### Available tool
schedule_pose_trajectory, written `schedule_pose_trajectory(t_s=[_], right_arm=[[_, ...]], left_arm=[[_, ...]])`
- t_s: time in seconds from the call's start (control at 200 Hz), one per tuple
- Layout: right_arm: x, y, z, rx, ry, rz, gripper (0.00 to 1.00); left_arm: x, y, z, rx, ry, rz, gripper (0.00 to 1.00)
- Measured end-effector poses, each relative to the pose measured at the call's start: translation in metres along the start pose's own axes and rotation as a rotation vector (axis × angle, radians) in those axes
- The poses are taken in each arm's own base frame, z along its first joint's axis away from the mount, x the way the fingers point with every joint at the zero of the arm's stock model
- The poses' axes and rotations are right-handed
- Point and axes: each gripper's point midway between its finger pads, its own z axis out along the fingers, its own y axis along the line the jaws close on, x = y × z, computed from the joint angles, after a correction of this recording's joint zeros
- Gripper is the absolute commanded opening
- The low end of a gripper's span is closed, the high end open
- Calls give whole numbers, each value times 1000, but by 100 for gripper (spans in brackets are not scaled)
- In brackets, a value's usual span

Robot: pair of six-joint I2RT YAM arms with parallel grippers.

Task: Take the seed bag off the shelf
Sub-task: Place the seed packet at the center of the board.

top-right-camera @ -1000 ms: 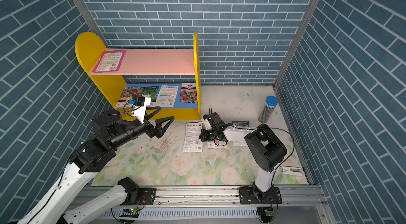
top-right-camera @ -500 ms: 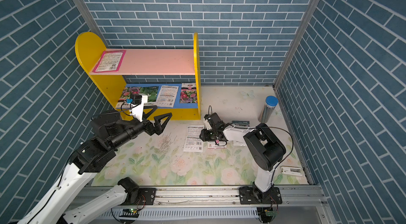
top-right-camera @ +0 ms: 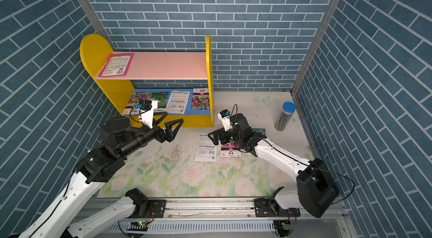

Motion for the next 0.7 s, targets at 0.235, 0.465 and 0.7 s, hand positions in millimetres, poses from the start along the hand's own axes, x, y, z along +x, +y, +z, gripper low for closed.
schedule_pose_trajectory(t_s=[0.235, 0.465, 0.7], right_arm=[[-33, 33, -64, -58, -150, -120, 100], [-78, 71, -142, -98, -354, -238, 100], [-114, 93, -191, -98, -501, -319, 100]], left_arm=[[-25, 17, 3, -129, -30, 20, 100], [-79, 35, 1, -302, -102, 57, 100], [-132, 58, 8, -499, -154, 108, 100]])
